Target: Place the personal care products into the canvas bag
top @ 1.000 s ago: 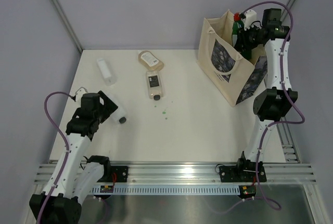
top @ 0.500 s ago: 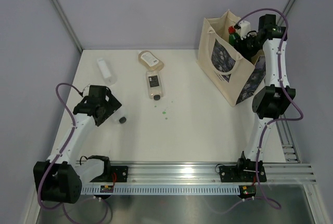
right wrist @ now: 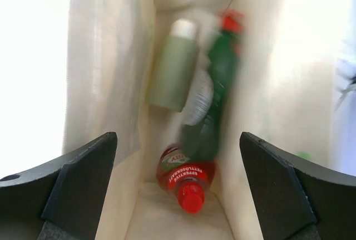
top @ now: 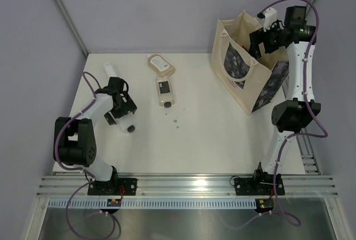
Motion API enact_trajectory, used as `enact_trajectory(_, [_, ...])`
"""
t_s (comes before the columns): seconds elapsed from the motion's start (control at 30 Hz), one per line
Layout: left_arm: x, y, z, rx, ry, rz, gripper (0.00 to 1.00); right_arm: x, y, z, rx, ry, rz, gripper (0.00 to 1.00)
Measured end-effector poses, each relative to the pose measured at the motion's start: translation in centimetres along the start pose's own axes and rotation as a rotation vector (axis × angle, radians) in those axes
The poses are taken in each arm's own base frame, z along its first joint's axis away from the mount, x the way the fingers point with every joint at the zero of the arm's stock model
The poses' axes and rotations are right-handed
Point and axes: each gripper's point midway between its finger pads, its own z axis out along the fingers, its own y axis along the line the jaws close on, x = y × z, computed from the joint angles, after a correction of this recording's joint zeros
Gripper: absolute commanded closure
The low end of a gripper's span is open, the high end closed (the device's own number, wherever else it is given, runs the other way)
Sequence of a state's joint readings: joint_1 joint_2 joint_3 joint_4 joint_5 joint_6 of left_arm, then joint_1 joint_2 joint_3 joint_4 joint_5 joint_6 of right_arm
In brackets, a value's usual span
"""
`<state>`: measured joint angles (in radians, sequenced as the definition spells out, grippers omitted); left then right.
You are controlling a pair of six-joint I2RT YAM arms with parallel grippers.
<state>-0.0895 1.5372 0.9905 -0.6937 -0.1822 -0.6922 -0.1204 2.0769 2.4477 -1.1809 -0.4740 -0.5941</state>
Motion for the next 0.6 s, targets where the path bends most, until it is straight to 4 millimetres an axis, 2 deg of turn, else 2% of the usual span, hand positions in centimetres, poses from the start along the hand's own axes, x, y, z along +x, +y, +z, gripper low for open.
enact_trajectory(0.07, [-0.4, -0.7, 1.0, 0.003, 0.013, 0.019, 0.01, -1.2, 0.2, -1.3, 0.016, -0.038, -0.013, 0.01])
enact_trajectory(0.23, [0.8, -0.4, 3.3, -0.035, 0.082, 0.053, 0.01, -4.4, 2.0, -5.4, 0.011, -0.153, -0.061, 0.01])
enact_trajectory(0.3, [1.1, -0.3, 3.7, -0.04, 0.092, 0.056, 0.06, -5.5, 3.3, -7.0, -0.015, -0.201, -0.083, 0.01])
enact_trajectory(0.33, [1.2, -0.2, 3.7, -0.04, 0.095, 0.057, 0.15, -6.0, 4.1, -7.8, -0.034, -0.225, -0.093, 0.01])
enact_trajectory(0.37, [1.3, -0.2, 3.8, -0.039, 0.095, 0.058, 0.35, -6.4, 5.0, -8.4, -0.061, -0.246, -0.1, 0.0])
enact_trajectory(0.43, [1.3, -0.3, 3.7, -0.025, 0.09, 0.07, 0.58, -6.8, 6.9, -9.7, -0.124, -0.284, -0.105, 0.01])
enact_trajectory(0.47, [1.3, -0.4, 3.7, -0.011, 0.089, 0.08, 0.84, -7.0, 8.1, -10.2, -0.169, -0.305, -0.103, 0.0])
enact_trajectory(0.53, [1.5, -0.6, 3.6, 0.02, 0.087, 0.105, 0.94, -7.0, 10.4, -10.9, -0.266, -0.333, -0.068, 0.01])
enact_trajectory(0.6, [1.9, -1.3, 3.1, 0.098, 0.09, 0.125, 1.0, -6.3, 13.0, -10.9, -0.384, -0.336, 0.0, 0.03])
